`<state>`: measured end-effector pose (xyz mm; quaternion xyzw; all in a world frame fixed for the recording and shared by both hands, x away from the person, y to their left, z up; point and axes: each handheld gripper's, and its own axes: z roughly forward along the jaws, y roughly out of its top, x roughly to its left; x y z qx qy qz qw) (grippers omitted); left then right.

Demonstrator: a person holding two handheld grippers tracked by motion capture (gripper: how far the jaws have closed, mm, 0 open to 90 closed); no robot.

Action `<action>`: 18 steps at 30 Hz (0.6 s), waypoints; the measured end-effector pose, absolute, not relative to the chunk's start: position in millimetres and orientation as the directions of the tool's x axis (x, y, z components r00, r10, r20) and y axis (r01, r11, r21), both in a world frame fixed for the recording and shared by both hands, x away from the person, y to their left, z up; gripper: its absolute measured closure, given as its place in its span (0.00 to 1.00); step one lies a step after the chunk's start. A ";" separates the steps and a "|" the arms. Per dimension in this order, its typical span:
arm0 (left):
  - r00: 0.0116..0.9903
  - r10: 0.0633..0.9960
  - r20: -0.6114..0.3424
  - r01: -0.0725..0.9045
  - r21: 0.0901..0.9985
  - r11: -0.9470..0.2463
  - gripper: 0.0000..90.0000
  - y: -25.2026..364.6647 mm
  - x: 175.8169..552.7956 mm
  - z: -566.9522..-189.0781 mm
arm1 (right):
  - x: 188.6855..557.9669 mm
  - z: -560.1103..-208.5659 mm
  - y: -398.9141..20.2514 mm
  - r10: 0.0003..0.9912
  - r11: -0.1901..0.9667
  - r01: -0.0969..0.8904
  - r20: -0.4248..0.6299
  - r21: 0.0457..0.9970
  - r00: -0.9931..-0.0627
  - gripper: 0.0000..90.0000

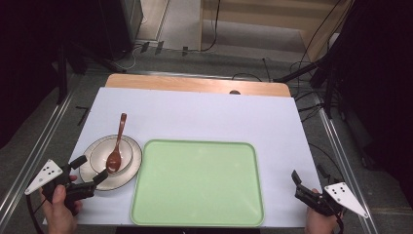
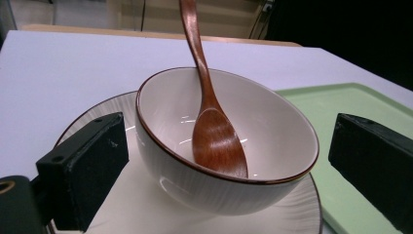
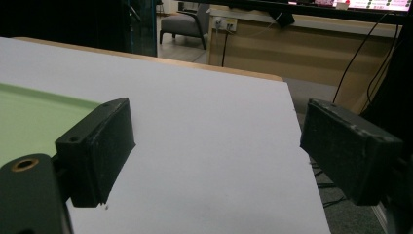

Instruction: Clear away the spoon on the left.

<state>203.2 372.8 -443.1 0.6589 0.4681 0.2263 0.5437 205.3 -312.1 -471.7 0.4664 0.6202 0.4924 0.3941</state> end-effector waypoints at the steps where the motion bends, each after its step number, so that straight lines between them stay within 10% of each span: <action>1: 0.474 0.851 -0.226 0.374 0.927 0.037 0.01 372.6 203.2 -441.5 | 205.3 -471.9 -311.5 0.966 0.081 0.190 -0.030 0.978 -0.255 0.15; 18: 0.521 0.810 -0.269 0.414 0.910 0.036 0.00 354.4 218.1 -397.2 | 205.6 -472.8 -306.9 0.964 0.116 0.190 -0.064 0.975 -0.258 0.15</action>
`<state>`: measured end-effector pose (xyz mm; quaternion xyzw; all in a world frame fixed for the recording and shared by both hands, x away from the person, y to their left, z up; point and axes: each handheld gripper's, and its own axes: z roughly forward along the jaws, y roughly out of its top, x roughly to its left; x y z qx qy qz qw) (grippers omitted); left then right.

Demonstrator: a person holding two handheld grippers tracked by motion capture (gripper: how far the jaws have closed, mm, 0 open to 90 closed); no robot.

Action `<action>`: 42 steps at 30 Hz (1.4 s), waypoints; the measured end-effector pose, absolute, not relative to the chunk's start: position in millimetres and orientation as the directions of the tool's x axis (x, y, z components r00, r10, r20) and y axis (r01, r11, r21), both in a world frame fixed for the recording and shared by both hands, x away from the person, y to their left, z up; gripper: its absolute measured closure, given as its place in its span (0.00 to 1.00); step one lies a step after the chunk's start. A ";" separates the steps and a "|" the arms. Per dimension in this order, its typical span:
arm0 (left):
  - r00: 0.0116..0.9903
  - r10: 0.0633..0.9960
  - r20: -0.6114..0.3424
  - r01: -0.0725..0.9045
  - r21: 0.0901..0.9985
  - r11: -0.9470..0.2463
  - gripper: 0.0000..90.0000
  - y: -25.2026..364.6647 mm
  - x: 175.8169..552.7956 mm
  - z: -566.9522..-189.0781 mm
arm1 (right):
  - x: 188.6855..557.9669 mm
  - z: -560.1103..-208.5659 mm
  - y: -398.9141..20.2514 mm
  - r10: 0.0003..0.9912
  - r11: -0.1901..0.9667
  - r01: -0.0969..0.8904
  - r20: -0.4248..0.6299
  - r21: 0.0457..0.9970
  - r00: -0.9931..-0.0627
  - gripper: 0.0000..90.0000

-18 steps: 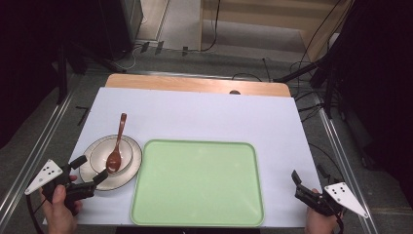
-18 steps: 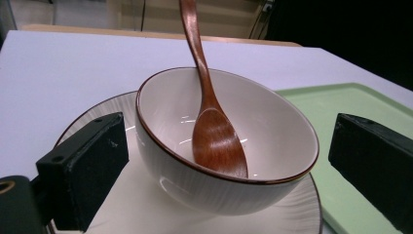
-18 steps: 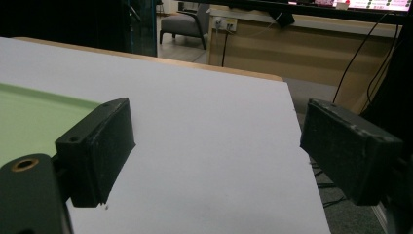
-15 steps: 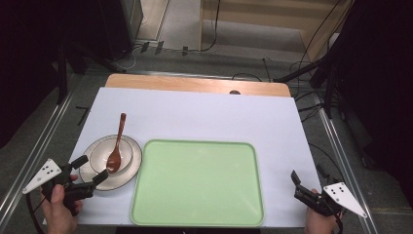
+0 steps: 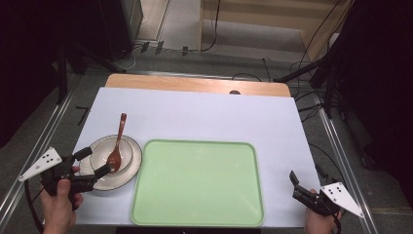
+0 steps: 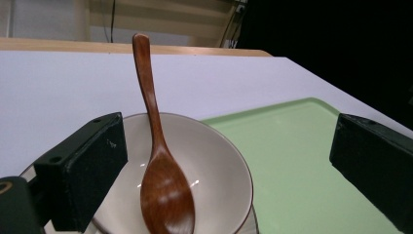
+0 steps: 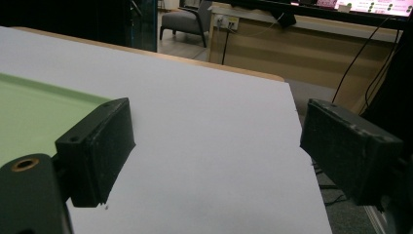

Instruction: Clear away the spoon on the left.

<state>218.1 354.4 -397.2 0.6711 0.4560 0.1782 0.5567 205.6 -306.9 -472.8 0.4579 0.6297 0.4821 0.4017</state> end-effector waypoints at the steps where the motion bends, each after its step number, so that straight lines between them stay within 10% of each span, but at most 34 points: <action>1: 0.509 0.814 -0.278 0.430 0.902 0.039 0.00 352.8 222.0 -395.6 | 205.5 -472.8 -306.8 0.964 0.115 0.191 -0.063 0.975 -0.257 0.15; 19: 0.376 0.879 -0.293 0.609 0.793 0.004 0.17 334.8 299.2 -389.7 | 204.4 -473.0 -306.7 0.963 0.117 0.184 -0.066 0.976 -0.261 0.15; 42: 0.246 0.912 -0.327 0.779 0.627 0.015 0.65 329.6 340.1 -394.6 | 204.8 -473.2 -305.9 0.962 0.124 0.182 -0.073 0.976 -0.262 0.15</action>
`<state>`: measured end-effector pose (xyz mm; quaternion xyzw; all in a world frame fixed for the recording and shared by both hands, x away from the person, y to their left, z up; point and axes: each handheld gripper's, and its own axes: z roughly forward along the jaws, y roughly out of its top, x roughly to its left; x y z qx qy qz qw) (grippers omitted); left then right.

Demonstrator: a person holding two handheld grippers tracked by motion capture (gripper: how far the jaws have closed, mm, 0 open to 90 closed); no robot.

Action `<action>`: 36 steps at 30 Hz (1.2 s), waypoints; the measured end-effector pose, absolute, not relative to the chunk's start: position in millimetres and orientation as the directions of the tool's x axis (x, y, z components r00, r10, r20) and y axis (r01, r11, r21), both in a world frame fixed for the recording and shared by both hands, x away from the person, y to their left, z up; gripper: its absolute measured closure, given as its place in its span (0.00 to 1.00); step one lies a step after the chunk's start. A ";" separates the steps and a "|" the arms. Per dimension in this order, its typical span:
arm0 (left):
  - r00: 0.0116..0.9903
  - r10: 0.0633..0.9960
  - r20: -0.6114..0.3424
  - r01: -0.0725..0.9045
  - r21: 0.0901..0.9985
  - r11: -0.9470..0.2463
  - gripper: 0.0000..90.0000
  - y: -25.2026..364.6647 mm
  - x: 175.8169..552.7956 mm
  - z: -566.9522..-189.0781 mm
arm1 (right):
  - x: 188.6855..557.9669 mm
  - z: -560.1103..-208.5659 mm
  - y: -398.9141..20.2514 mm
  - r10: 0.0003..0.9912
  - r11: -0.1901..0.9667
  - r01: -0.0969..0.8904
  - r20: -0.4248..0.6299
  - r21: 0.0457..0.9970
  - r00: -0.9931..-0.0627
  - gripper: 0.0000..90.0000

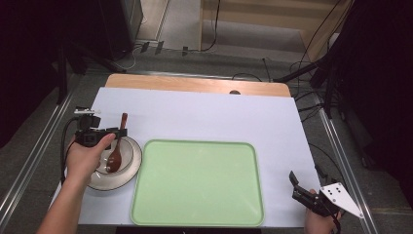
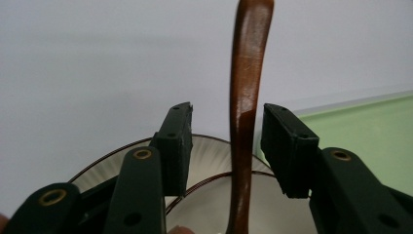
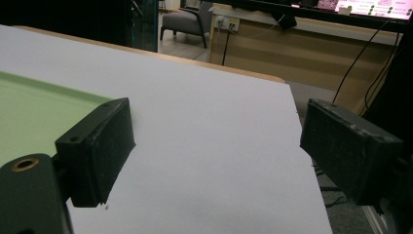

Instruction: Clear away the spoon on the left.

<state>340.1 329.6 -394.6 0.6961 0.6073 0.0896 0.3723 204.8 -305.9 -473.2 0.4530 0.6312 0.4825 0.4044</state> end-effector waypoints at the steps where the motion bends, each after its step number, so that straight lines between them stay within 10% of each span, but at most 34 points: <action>1: 0.247 0.910 -0.333 0.785 0.620 0.014 0.65 329.7 340.9 -394.8 | 204.8 -473.2 -305.9 0.962 0.124 0.182 -0.073 0.976 -0.262 0.15; 4: 0.270 0.898 -0.348 0.795 0.607 -0.004 0.86 330.1 342.2 -396.1 | 204.7 -473.2 -306.1 0.962 0.123 0.181 -0.072 0.976 -0.262 0.15; 36: 0.372 0.849 -0.375 0.661 0.749 0.041 0.95 339.0 309.1 -351.9 | 203.8 -473.3 -305.9 0.963 0.121 0.177 -0.072 0.977 -0.258 0.15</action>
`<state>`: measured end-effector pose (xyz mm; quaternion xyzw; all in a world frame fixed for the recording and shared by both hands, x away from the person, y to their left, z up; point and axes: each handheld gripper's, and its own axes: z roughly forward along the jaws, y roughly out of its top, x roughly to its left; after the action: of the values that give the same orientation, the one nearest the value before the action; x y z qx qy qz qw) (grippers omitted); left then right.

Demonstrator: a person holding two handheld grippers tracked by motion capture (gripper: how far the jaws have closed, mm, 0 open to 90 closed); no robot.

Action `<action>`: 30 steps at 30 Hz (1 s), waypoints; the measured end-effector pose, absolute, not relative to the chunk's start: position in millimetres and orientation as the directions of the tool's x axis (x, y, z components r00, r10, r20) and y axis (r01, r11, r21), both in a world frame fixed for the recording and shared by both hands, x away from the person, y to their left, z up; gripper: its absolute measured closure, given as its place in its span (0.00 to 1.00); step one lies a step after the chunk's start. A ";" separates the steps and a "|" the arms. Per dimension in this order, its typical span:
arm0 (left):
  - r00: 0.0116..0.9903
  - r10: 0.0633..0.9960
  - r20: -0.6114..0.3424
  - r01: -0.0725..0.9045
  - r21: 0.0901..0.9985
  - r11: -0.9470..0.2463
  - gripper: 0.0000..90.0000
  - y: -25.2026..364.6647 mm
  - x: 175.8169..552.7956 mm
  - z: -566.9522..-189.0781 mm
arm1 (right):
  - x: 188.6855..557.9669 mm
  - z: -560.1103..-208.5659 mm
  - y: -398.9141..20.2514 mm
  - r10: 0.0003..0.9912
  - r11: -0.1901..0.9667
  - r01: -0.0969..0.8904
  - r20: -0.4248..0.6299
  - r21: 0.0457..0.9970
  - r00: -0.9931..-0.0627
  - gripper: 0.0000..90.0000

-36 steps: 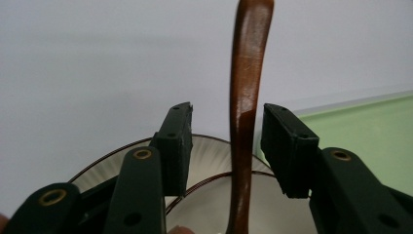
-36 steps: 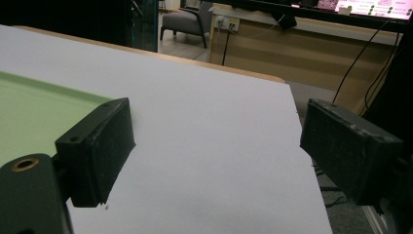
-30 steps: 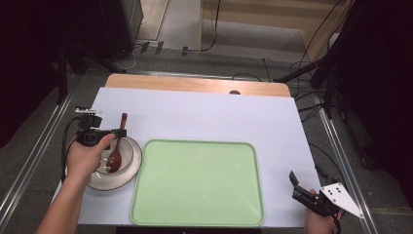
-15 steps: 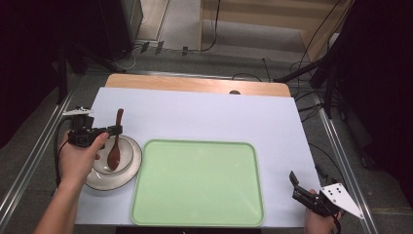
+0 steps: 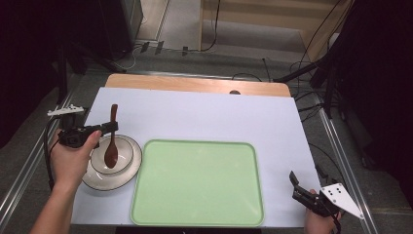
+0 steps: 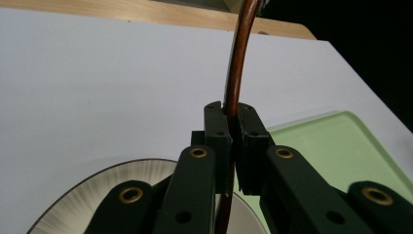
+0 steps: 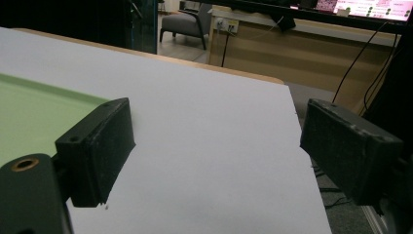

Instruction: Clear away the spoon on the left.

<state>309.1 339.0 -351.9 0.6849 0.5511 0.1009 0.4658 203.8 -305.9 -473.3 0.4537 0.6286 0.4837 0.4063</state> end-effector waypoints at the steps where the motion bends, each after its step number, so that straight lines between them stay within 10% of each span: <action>1: 0.374 0.849 -0.373 0.652 0.757 0.045 0.95 338.6 307.7 -349.7 | 203.8 -473.3 -305.9 0.963 0.121 0.177 -0.072 0.977 -0.258 0.15; 30: 0.512 0.752 -0.415 0.587 0.808 0.046 0.95 308.8 278.2 -317.4 | 203.8 -473.3 -306.3 0.963 0.119 0.174 -0.072 0.977 -0.259 0.15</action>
<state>278.2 308.8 -317.4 0.6862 0.4878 0.0775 0.5340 203.8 -306.3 -473.3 0.4530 0.6279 0.4849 0.4068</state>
